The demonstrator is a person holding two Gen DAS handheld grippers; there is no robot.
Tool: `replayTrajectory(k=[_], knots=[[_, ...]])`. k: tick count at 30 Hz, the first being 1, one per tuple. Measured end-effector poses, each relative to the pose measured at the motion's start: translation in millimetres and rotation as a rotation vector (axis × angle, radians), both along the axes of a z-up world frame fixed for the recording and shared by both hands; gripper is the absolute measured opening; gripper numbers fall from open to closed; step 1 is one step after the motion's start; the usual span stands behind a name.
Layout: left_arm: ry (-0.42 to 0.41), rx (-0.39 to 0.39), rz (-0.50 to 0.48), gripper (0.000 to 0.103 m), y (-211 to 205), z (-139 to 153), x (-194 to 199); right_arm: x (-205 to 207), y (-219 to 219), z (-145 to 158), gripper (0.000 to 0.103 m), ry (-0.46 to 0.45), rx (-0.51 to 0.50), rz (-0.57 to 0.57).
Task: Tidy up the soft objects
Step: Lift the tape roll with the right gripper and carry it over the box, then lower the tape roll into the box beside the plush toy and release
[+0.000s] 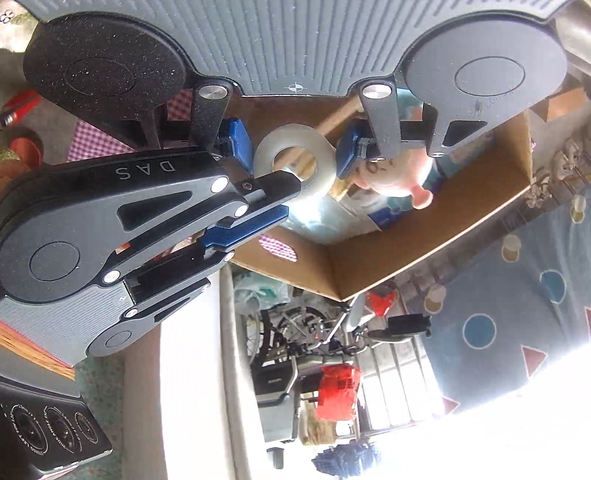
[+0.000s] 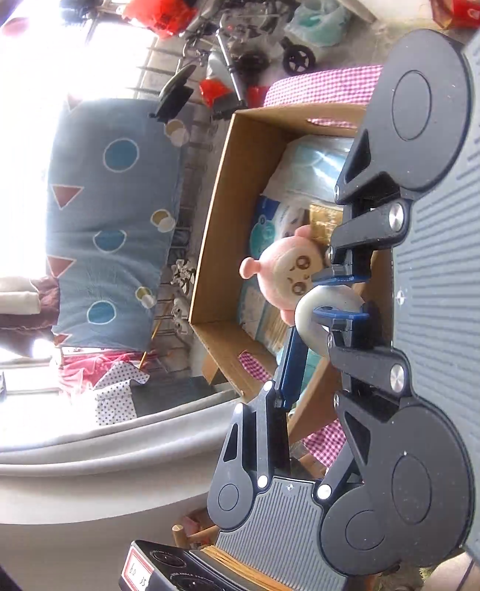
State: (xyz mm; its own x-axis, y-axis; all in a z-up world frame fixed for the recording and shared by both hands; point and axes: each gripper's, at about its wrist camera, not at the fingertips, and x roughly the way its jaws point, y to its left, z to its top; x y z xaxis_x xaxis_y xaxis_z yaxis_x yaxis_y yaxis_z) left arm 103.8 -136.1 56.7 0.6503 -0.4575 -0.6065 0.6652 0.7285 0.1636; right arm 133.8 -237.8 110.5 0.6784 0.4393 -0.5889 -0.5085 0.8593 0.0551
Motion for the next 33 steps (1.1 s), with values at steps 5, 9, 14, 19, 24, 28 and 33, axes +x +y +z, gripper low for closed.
replayTrajectory(k=[5,9,14,19,24,28,33], knots=[[0.134,-0.021,0.039,0.048,11,-1,61,77,8,-10,0.015,0.173,-0.001,0.057],[0.38,-0.068,0.062,0.048,18,-29,119,136,5,-42,0.015,0.384,0.023,0.069],[0.635,-0.116,0.088,0.048,25,-69,161,180,4,-81,0.015,0.572,0.024,0.077],[0.741,-0.101,0.095,0.048,24,-96,180,186,10,-109,0.015,0.668,-0.001,0.094],[0.803,-0.084,0.106,0.048,24,-110,192,194,21,-122,0.015,0.701,-0.03,0.105],[0.779,-0.049,0.122,0.054,26,-108,189,198,27,-128,0.015,0.715,-0.041,0.107],[0.764,-0.075,0.154,0.064,42,-98,187,197,22,-126,0.016,0.716,-0.023,0.085]])
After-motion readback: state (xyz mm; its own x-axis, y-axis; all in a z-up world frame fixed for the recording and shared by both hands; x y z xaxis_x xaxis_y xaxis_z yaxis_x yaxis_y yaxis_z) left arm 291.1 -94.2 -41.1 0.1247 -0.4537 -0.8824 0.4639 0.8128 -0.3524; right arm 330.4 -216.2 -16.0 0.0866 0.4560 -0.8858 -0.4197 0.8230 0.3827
